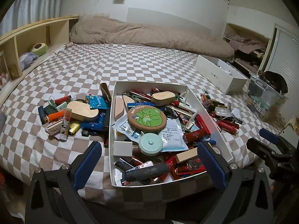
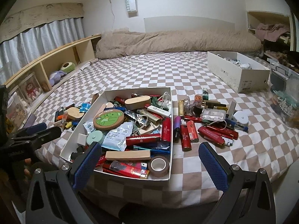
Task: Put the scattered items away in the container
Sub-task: 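Withdraw both open tools from the tray back toward the scattered items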
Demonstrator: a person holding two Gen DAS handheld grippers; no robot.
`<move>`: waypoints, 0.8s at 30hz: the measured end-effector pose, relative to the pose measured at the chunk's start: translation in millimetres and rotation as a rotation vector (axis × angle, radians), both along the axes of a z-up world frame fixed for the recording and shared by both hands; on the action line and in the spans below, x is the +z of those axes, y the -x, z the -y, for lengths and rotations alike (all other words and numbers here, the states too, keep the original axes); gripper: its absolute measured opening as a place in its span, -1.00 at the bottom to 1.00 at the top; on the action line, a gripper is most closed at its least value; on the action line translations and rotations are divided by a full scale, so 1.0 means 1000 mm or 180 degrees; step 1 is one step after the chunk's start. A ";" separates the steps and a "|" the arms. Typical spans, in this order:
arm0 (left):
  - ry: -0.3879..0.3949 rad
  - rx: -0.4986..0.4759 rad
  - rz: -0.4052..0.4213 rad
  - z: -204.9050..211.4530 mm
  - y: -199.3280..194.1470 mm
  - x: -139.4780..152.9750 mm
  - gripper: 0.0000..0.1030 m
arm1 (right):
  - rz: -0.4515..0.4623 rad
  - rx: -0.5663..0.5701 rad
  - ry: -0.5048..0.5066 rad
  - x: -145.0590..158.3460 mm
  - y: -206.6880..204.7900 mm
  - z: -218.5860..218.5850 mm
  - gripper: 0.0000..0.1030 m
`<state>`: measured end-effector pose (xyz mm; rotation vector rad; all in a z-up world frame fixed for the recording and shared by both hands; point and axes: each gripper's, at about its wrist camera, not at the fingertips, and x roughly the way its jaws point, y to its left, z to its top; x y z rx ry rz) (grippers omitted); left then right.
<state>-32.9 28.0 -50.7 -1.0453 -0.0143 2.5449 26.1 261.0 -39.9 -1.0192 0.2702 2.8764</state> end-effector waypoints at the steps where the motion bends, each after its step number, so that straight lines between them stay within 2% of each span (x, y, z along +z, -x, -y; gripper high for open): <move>1: -0.0001 0.0000 -0.0005 0.000 -0.001 0.001 1.00 | -0.0001 -0.0002 -0.0003 0.000 0.000 0.000 1.00; 14: 0.0047 0.0079 -0.0013 0.011 -0.002 0.002 1.00 | -0.0027 -0.0067 -0.0066 0.004 -0.004 -0.007 1.00; 24: -0.0004 0.0270 0.0031 0.041 0.005 -0.003 1.00 | 0.0006 -0.0372 -0.0001 -0.002 -0.012 -0.045 1.00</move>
